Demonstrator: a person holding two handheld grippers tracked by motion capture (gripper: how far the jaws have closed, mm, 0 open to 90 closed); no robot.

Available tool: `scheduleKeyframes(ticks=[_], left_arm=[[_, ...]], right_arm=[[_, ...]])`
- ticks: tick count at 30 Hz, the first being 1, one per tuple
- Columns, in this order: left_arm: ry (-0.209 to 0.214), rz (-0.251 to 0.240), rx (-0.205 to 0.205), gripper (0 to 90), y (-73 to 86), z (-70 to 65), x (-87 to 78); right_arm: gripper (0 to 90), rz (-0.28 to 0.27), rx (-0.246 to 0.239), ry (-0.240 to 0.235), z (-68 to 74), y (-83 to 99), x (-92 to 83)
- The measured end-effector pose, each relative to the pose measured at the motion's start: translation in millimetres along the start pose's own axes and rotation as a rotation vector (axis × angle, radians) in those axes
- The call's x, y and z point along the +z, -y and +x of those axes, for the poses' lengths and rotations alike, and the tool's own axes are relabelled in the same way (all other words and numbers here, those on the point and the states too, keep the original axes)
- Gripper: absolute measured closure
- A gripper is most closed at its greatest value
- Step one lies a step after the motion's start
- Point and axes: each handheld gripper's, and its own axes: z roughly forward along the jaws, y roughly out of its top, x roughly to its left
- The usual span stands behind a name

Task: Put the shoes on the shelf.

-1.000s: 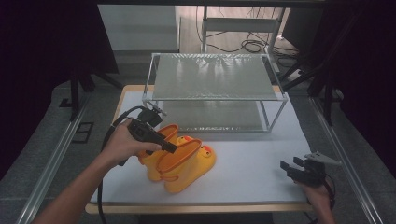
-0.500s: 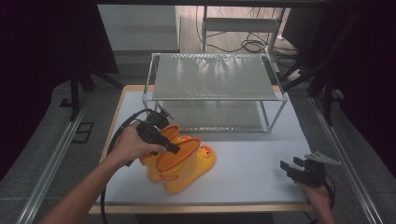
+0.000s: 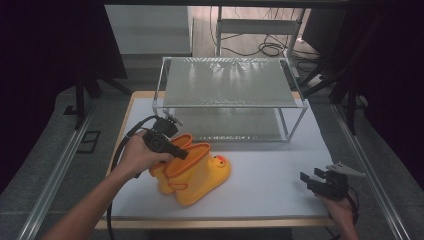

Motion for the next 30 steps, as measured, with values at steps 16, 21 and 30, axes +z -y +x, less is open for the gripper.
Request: scheduleKeyframes(ticks=[16,21,30], left_arm=[[0.033,-0.023,0.010,82.3,-9.2,-1.9,-5.0],[0.050,-0.019,0.028,82.4,-12.4,-7.1,-9.3],[0.069,-0.035,0.075,82.4,-26.1,-24.2,-18.5]], right_arm=[[35.1,-0.013,0.010,0.007,-3.2,-0.4,-2.2],[35.1,-0.012,0.008,0.006,-3.3,-0.9,-3.0],[35.1,-0.013,0.010,0.005,-3.5,-1.0,-3.3]])
